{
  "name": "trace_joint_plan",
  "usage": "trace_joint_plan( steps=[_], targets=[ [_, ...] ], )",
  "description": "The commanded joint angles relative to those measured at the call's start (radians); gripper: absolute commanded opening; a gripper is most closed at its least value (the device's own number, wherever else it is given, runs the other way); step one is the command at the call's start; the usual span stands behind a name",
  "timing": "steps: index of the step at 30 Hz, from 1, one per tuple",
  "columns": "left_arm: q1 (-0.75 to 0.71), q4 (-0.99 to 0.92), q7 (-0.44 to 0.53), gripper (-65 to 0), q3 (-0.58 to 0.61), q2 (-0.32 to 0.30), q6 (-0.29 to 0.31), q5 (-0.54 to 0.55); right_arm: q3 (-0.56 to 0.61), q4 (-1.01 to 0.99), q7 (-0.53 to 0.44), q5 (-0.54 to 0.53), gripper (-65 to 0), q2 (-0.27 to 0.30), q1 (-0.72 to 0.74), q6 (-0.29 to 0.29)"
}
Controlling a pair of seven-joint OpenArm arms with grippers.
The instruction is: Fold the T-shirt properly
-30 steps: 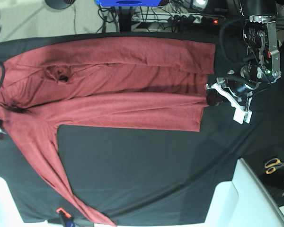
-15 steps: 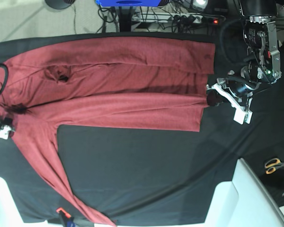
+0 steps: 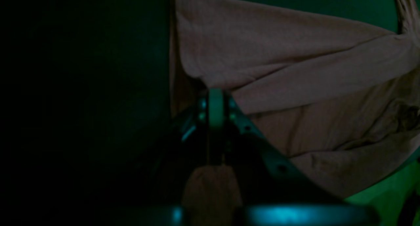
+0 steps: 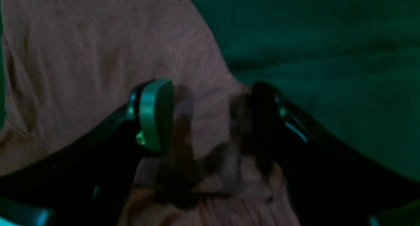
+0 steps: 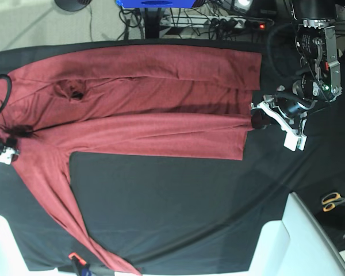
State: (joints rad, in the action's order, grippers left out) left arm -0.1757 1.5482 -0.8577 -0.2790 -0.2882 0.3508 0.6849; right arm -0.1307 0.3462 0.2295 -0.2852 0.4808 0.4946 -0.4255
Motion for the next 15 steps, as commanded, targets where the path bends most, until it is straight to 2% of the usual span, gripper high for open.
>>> trace_joint_plan(
  steps=[1, 3, 13, 15],
  targets=[
    [0.006, 0.015, 0.015, -65.0, -0.007, -0.013, 0.008, 0.014, 0.001, 0.011, -0.031, -0.009, -29.3, 0.025, 0.028, 0.020],
    [0.005, 0.015, 0.015, -65.0, -0.010, -0.013, 0.008, 0.014, 0.001, -0.012, -0.037, -0.009, -29.1, 0.029, 0.029, 0.040],
    [0.005, 0.015, 0.015, -65.0, -0.010, -0.012, 0.008, 0.014, 0.001, -0.028, -0.037, -0.009, -29.9, -0.001, 0.031, 0.029],
    [0.005, 0.015, 0.015, -65.0, -0.012, -0.012, 0.008, 0.014, 0.001, -0.023, -0.038, -0.009, -35.6, -0.001, 0.031, 0.029]
  ],
)
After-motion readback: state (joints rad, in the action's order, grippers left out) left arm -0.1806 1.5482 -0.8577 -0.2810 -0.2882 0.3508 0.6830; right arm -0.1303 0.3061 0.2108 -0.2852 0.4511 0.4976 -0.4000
